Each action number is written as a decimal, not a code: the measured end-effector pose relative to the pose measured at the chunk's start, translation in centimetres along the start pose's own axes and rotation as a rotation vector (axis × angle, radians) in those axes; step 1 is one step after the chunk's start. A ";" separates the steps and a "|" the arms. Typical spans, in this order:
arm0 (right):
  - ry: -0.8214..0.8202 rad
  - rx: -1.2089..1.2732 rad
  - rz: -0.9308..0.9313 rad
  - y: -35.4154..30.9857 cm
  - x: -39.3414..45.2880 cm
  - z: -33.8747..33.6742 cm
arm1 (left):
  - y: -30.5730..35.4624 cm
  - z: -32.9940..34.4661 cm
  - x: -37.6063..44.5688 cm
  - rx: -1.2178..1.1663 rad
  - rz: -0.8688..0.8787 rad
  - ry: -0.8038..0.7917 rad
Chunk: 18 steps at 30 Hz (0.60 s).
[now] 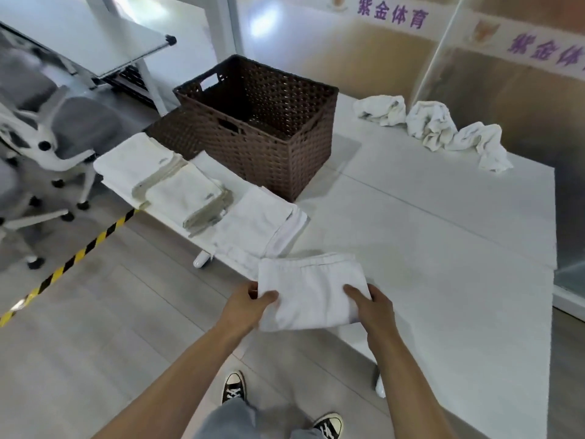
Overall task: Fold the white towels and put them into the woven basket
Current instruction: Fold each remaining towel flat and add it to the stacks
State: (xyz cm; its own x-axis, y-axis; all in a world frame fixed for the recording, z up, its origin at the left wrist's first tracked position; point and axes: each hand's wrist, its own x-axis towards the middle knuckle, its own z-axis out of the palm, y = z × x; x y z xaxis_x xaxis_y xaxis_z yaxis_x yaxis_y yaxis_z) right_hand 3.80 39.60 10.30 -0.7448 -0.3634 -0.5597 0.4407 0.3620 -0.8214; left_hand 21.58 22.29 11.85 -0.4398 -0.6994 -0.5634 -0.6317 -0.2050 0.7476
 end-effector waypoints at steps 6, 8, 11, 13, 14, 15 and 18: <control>-0.059 -0.060 -0.079 -1.7 -0.2 10.2 | -1.0 -10.2 2.4 -0.043 0.000 0.024; -0.074 -0.088 -0.091 -2.1 -0.3 13.4 | -1.5 -13.3 3.3 -0.056 0.005 0.018; -0.106 -0.112 -0.107 -2.9 -0.2 17.9 | -2.2 -17.4 4.5 -0.069 0.004 0.049; -0.124 -0.127 -0.115 -3.5 0.1 20.6 | -2.5 -19.7 5.3 -0.094 0.000 0.073; -0.132 -0.135 -0.122 -3.9 0.3 21.9 | -2.6 -20.7 5.7 -0.114 -0.005 0.085; -0.141 -0.146 -0.131 -4.3 0.6 23.1 | -2.8 -21.6 6.1 -0.136 -0.005 0.097; -0.172 -0.159 -0.164 -6.0 1.7 26.8 | -3.1 -24.0 7.9 -0.191 0.003 0.144</control>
State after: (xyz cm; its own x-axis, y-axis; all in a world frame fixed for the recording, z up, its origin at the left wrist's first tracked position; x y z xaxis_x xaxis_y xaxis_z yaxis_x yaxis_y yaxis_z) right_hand 13.28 13.83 11.35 -0.6979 -0.5632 -0.4424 0.2273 0.4116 -0.8826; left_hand 35.43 1.00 13.53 -0.3373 -0.7875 -0.5158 -0.4924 -0.3194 0.8096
